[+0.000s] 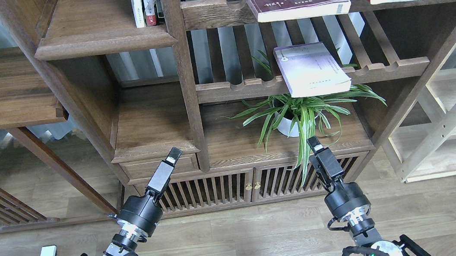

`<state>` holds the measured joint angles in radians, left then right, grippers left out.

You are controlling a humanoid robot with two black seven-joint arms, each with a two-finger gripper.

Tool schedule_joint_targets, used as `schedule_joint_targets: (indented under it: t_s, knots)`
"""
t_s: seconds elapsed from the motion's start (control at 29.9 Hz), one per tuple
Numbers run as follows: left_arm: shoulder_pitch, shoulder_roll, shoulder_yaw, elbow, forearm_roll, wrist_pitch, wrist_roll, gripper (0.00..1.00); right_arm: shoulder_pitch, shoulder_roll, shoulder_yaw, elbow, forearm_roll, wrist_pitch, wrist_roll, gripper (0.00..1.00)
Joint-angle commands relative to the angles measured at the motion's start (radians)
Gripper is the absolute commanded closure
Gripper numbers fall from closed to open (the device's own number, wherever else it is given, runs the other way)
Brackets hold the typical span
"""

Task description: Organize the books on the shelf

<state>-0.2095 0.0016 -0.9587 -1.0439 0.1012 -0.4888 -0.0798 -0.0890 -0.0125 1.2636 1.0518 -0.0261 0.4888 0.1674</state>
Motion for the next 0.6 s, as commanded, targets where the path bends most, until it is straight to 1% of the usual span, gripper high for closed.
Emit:
schedule_joint_targets:
  t_s: [0.0,0.2,0.57]
  knots:
    - [-0.002,0.003,-0.002,0.01,0.0,0.0,0.011,0.01,0.0,0.003,-0.001,-0.001,0.0,0.0,0.0,0.0]
    - [-0.001,0.0,0.008,0.004,0.0,0.0,0.02,0.01,0.0,0.003,0.0,-0.001,0.002,0.0,0.001,0.0]
    - [-0.004,-0.002,-0.005,0.007,-0.026,0.0,0.02,0.01,0.0,0.005,-0.001,-0.001,0.028,0.0,0.004,0.0]
